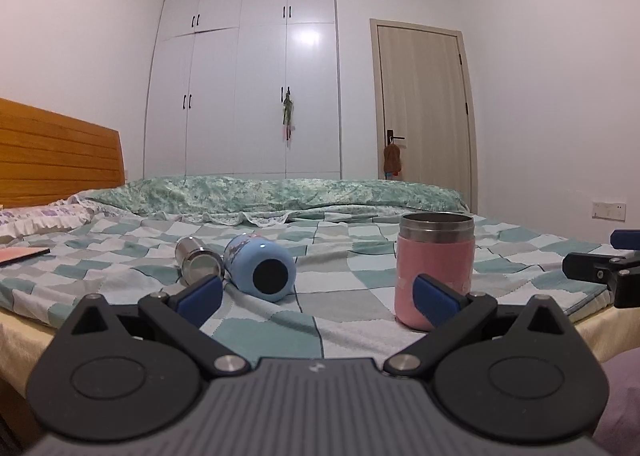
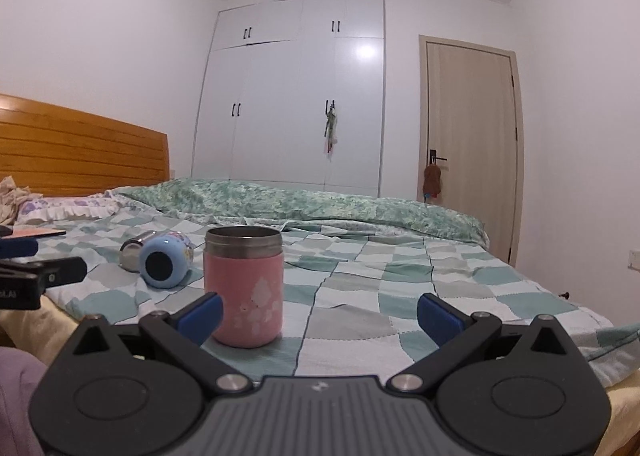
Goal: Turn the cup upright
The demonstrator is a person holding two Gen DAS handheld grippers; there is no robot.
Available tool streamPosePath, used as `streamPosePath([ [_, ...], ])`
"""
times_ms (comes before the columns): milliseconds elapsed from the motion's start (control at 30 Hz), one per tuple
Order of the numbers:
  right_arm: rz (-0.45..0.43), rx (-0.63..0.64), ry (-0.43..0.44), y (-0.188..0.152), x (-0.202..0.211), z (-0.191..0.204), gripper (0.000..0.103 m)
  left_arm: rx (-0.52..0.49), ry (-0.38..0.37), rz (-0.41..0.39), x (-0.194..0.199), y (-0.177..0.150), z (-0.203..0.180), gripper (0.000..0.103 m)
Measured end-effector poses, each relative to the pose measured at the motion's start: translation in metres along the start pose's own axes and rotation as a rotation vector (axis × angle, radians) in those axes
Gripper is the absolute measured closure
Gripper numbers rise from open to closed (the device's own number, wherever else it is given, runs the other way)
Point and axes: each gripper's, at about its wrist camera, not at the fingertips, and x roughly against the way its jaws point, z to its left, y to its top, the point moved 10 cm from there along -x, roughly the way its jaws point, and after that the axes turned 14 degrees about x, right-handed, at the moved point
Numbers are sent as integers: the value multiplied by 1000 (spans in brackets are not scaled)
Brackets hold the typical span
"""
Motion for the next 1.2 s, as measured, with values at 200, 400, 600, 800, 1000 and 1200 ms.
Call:
streamPosePath([
  [200,-4,-1,-10,-2,0,-2,0,2,0,5,-2,-2,1,0],
  [400,-2,-11,-15,-3,0,-5,0,3,-6,10,-3,-2,1,0],
  [600,-3,-10,-15,-3,0,-5,0,0,-9,8,-3,-2,0,0],
  [800,-3,-12,-15,-3,0,-6,0,1,-9,8,-3,-2,0,0],
  [1000,-3,-11,-16,-3,-1,-6,0,0,-9,7,-3,-2,0,0],
  [1200,-4,-12,-16,-3,0,-5,0,1,-12,5,-2,-2,-1,0],
])
